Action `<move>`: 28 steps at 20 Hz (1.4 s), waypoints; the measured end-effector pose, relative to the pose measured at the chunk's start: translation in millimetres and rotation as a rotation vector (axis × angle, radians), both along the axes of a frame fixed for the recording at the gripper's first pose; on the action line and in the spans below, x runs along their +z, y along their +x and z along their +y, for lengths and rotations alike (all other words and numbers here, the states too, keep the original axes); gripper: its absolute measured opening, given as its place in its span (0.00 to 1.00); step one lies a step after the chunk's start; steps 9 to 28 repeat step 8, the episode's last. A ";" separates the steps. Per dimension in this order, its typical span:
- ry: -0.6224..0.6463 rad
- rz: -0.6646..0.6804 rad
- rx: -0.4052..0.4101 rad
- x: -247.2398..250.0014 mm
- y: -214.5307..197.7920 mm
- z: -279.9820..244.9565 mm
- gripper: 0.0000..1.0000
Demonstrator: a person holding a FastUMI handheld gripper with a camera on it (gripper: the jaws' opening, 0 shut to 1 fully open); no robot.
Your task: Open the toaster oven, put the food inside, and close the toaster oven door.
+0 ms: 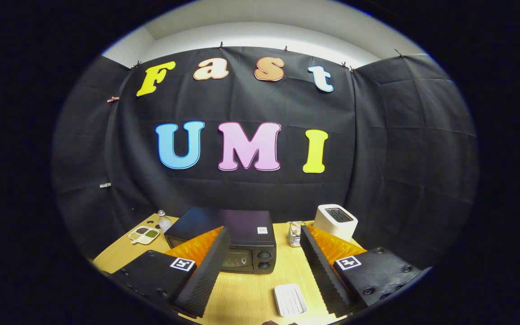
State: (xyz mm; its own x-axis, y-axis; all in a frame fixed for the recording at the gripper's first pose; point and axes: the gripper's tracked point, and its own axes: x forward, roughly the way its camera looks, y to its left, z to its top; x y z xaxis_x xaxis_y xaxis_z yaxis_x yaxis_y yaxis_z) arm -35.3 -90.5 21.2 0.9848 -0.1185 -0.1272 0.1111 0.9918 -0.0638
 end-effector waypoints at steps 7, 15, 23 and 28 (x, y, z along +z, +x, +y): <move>0.000 -0.039 0.050 19.7 7.6 -0.5 0.97; -0.002 -0.042 0.063 21.1 8.1 -0.7 0.97; -0.002 -0.042 0.063 21.1 8.1 -0.7 0.97; -0.002 -0.042 0.063 21.1 8.1 -0.7 0.97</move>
